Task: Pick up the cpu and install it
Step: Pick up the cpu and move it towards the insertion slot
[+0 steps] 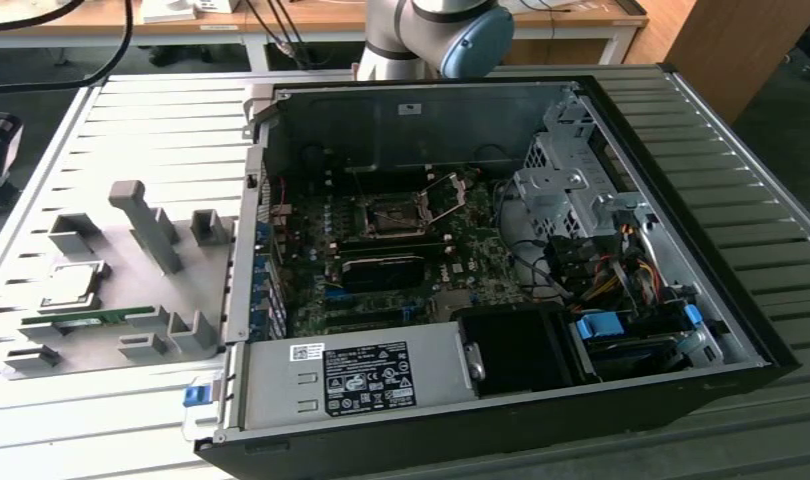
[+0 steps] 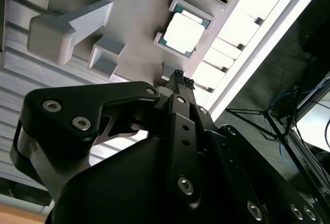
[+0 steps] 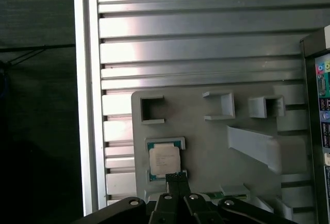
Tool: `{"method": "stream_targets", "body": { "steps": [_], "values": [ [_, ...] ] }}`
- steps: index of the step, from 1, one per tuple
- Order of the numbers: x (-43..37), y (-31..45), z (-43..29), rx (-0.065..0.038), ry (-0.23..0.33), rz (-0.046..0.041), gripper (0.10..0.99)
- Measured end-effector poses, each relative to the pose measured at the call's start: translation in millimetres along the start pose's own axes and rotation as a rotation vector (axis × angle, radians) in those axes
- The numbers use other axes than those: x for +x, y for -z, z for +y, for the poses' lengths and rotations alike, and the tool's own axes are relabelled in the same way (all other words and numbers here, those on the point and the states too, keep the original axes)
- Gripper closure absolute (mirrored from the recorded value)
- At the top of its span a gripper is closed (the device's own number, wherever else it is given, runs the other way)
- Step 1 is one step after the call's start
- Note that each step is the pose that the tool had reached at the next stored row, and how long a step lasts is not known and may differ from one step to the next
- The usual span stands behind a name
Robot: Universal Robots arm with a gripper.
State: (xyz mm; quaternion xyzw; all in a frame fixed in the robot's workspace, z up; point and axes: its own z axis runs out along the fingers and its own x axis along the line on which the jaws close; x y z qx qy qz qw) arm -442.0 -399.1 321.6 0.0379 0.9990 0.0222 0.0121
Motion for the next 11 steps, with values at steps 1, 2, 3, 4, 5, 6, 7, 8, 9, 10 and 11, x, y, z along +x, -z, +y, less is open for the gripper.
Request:
{"method": "stream_targets", "body": {
  "steps": [1, 2, 3, 4, 5, 6, 7, 8, 9, 10, 11],
  "values": [
    [0.0, -0.9, 0.0, 0.000, 0.000, 0.0000, 0.980],
    [0.0, -1.8, -0.1, 0.000, 0.000, 0.0000, 0.980],
    [0.1, -2.7, -0.1, 0.000, 0.000, 0.0000, 0.980],
    [0.1, -3.7, -0.2, 0.000, 0.000, 0.0001, 0.980],
    [0.1, -4.6, -0.2, 0.000, 0.000, 0.0002, 0.980],
    [0.1, -5.6, -0.2, 0.000, 0.000, 0.0001, 0.980],
    [0.1, -6.5, -0.3, 0.000, 0.000, 0.0002, 0.980],
    [0.2, -7.4, -0.3, 0.000, 0.000, 0.0002, 0.980],
    [0.2, -8.5, -0.4, 0.000, 0.000, 0.0002, 0.980],
    [0.2, -9.5, -0.4, 0.000, 0.000, 0.0001, 0.980],
    [0.3, -10.6, -0.5, 0.000, 0.000, 0.0002, 0.980]
  ]
}}
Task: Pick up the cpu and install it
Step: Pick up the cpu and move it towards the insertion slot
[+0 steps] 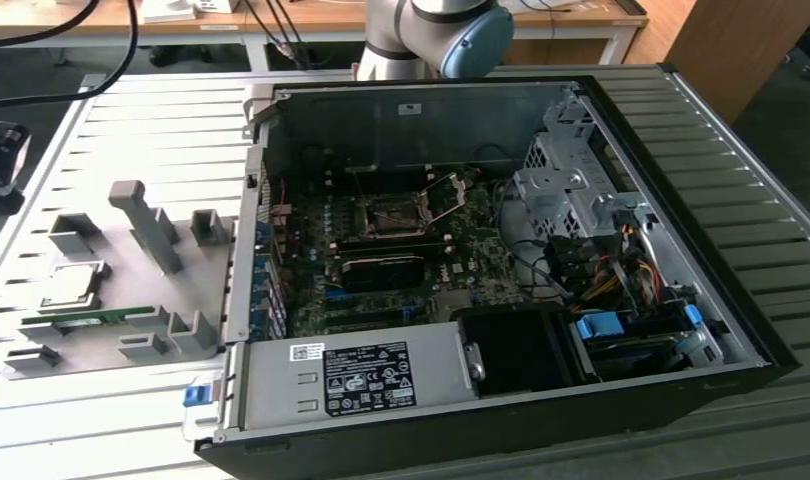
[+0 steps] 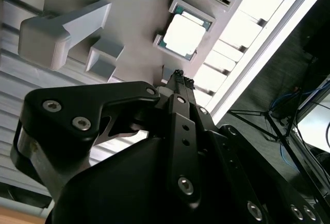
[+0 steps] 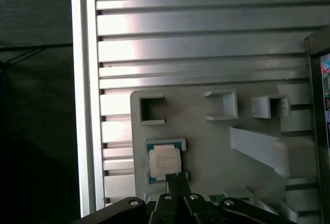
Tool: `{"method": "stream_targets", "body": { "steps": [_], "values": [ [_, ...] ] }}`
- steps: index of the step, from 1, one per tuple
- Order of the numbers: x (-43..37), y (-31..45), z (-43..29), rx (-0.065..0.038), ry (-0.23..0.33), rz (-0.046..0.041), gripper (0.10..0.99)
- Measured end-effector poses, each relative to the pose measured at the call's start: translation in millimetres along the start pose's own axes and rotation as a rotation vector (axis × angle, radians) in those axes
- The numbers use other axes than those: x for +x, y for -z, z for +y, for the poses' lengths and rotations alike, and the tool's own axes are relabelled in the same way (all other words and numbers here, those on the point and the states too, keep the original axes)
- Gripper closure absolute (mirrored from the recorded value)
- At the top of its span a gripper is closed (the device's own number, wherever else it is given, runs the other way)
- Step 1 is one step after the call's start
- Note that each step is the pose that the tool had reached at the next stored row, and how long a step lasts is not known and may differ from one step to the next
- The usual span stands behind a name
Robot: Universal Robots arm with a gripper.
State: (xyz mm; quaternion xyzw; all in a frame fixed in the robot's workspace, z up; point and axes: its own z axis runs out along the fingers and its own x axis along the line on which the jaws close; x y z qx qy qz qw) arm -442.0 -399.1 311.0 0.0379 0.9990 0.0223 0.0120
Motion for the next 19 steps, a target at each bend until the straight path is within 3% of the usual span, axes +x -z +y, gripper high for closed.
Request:
{"method": "stream_targets", "body": {
  "steps": [12, 19],
  "values": [
    [0.3, -16.1, -1.3, 0.001, 0.000, 0.0051, 0.980],
    [-0.4, -21.7, -12.5, -0.002, 0.000, 0.0062, 0.980]
  ]
}}
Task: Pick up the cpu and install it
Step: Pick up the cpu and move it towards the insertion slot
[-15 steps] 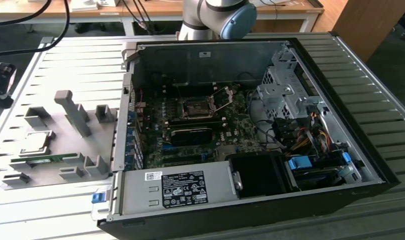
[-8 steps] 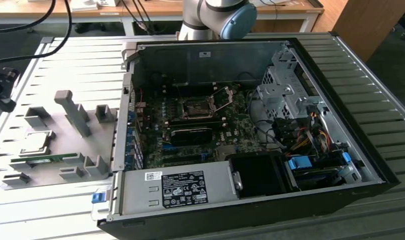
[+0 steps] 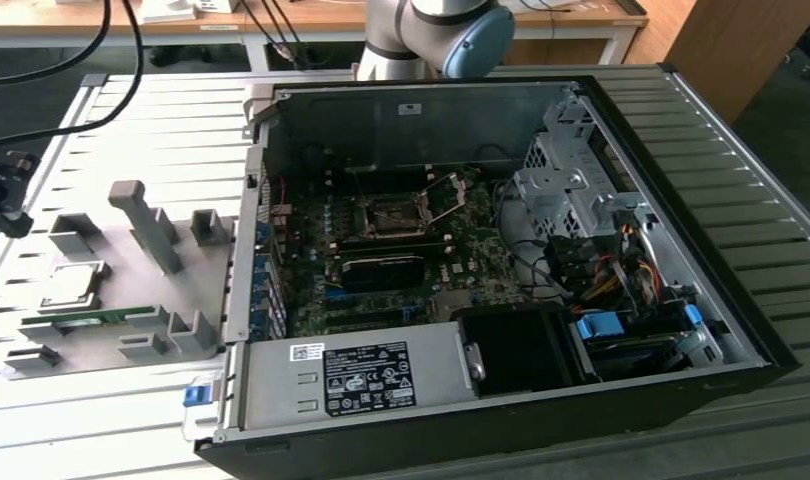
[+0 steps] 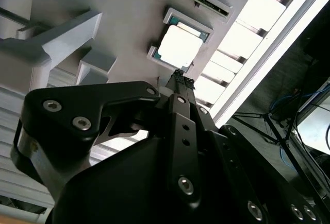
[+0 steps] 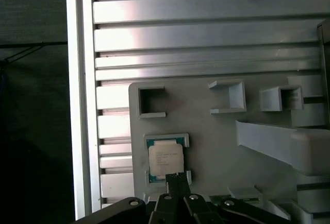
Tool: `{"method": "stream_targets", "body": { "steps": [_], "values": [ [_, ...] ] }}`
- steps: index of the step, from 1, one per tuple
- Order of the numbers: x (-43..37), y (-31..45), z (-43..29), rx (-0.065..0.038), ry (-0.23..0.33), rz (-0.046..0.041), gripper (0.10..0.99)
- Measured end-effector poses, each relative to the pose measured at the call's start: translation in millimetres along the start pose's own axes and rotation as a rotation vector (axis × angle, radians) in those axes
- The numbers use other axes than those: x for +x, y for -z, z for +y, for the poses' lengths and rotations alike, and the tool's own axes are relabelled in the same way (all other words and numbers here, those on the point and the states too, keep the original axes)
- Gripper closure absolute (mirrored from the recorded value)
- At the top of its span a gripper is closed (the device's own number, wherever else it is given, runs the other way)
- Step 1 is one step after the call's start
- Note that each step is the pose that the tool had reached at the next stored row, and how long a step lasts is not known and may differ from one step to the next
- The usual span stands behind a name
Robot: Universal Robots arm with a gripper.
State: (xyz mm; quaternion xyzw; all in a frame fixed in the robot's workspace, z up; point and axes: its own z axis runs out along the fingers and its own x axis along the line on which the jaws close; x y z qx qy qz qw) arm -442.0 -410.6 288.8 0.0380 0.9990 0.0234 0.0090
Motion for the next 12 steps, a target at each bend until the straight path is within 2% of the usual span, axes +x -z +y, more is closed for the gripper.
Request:
{"method": "stream_targets", "body": {
  "steps": [7, 8, 10, 12],
  "values": [
    [-0.1, -4.3, -3.1, 0.000, 0.000, 0.0013, 0.980],
    [-0.3, -5.2, -3.2, 0.000, 0.000, 0.0076, 0.980],
    [-0.2, -7.5, -3.2, 0.001, -0.001, 0.0127, 0.973],
    [-0.2, -9.2, -3.3, 0.001, -0.001, 0.0159, 0.855]
  ]
}}
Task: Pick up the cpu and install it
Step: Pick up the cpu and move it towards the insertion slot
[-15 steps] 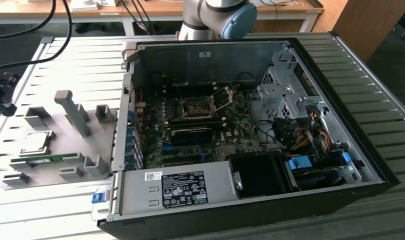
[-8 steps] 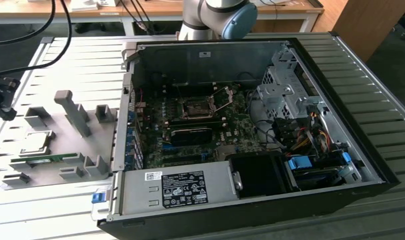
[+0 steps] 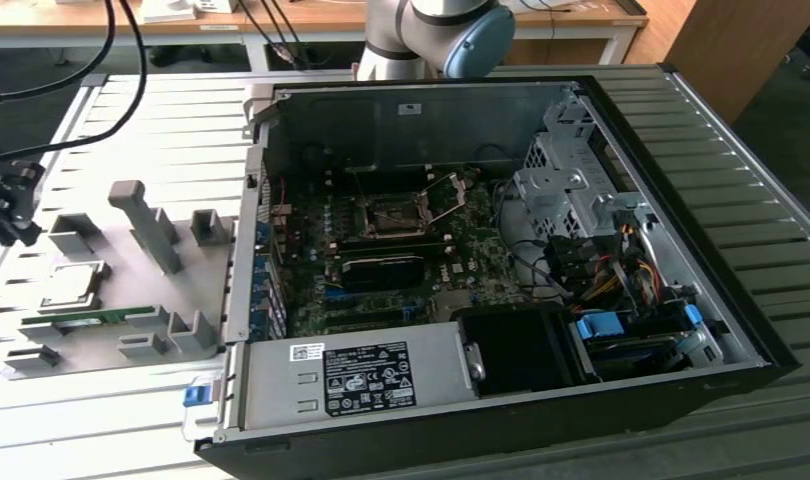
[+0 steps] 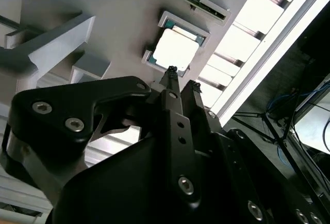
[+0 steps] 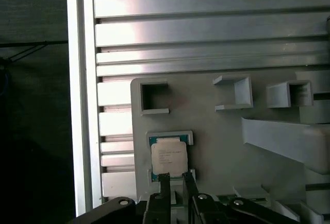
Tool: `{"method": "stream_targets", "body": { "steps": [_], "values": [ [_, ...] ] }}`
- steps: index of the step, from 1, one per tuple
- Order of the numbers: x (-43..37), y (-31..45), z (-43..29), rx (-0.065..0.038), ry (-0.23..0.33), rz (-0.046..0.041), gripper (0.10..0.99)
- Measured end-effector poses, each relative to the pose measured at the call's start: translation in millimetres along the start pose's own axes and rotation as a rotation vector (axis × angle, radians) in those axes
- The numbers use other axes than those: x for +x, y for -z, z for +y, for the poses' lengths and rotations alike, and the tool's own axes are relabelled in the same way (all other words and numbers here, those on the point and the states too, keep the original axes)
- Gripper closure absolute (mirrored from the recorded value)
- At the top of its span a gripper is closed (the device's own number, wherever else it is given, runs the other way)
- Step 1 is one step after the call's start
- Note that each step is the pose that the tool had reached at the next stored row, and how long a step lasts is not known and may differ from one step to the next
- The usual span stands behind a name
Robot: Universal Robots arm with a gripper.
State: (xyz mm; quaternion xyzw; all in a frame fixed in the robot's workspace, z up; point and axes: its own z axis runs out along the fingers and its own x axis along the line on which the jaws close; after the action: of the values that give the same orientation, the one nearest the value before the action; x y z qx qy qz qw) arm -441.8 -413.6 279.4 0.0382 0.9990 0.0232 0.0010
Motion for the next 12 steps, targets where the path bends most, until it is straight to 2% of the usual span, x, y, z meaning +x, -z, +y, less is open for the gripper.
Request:
{"method": "stream_targets", "body": {
  "steps": [1, 3, 4, 6, 8, 9, 12],
  "values": [
    [0.0, -0.5, -0.1, 0.000, 0.000, 0.0006, 0.855],
    [0.0, -1.5, -0.1, 0.001, 0.000, 0.0012, 0.737],
    [0.0, -2.1, -0.2, 0.001, 0.000, 0.0015, 0.737],
    [-0.1, -3.3, -0.3, 0.003, 0.000, 0.0015, 0.620],
    [-0.1, -4.4, -0.3, 0.003, 0.000, 0.0014, 0.620],
    [0.0, -5.0, -0.3, 0.003, 0.000, 0.0014, 0.557],
    [0.0, -6.3, -0.5, 0.004, 0.000, 0.0015, 0.557]
  ]
}}
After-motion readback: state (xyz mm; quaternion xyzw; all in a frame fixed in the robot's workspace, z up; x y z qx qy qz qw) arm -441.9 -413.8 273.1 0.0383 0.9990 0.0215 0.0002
